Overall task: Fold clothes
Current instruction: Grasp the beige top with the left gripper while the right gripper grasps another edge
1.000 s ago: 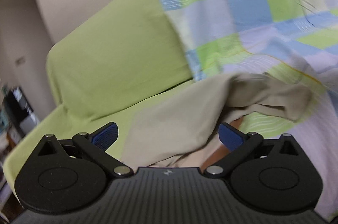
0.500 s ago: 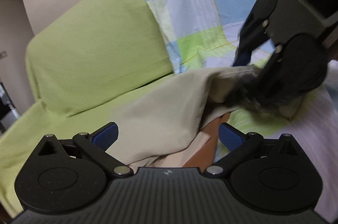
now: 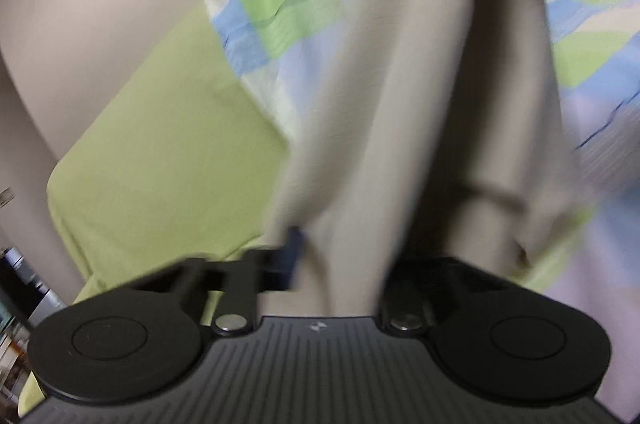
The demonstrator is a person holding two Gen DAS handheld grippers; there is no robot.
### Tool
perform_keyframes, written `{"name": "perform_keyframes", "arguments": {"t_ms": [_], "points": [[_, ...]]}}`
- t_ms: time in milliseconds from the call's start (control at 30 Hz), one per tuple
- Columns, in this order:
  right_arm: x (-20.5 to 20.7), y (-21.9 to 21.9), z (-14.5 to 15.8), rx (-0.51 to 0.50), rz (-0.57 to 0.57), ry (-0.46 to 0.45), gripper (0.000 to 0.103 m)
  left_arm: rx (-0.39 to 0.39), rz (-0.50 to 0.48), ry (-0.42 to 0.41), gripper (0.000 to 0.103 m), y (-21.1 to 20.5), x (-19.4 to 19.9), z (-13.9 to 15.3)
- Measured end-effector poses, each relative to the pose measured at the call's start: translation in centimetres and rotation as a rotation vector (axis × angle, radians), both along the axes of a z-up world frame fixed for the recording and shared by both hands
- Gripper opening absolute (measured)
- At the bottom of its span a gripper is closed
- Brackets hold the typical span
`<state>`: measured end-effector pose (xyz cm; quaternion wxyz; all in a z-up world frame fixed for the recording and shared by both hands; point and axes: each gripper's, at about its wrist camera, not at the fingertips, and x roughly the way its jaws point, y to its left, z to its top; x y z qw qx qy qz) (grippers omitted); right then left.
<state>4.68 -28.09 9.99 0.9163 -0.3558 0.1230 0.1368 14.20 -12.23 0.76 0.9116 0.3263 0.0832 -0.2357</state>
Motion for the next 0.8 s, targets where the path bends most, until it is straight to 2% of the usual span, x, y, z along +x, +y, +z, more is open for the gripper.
{"name": "perform_keyframes", "arguments": {"t_ms": [200, 300, 433, 533, 600, 667, 800], "points": [[-11.2, -6.7, 5.2, 0.002, -0.228, -0.15, 0.0, -0.092, -0.281, -0.093, 0.003, -3.7, -9.2, 10.1], [-17.6, -9.2, 8.5, -0.026, -0.337, -0.254, 0.0, -0.181, -0.452, -0.065, 0.003, -6.3, -13.6, 14.1], [-24.6, -11.4, 11.8, -0.152, -0.46, -0.367, 0.0, -0.296, -0.668, 0.057, 0.003, -9.8, -17.7, 16.8], [-26.9, -13.2, 13.0, -0.262, -0.519, -0.395, 0.0, -0.361, -0.753, 0.197, 0.003, -12.5, -18.3, 16.6], [-25.9, -14.6, 12.3, -0.319, -0.514, -0.367, 0.0, -0.38, -0.755, 0.29, 0.003, -14.3, -17.7, 15.2], [-24.8, -15.8, 11.4, -0.356, -0.503, -0.336, 0.0, -0.4, -0.728, 0.421, 0.003, -16.1, -15.9, 12.4], [-18.1, -19.3, 6.1, -0.402, -0.404, -0.152, 0.0, -0.465, -0.635, 0.711, 0.002, -19.0, -10.9, 4.6]]}}
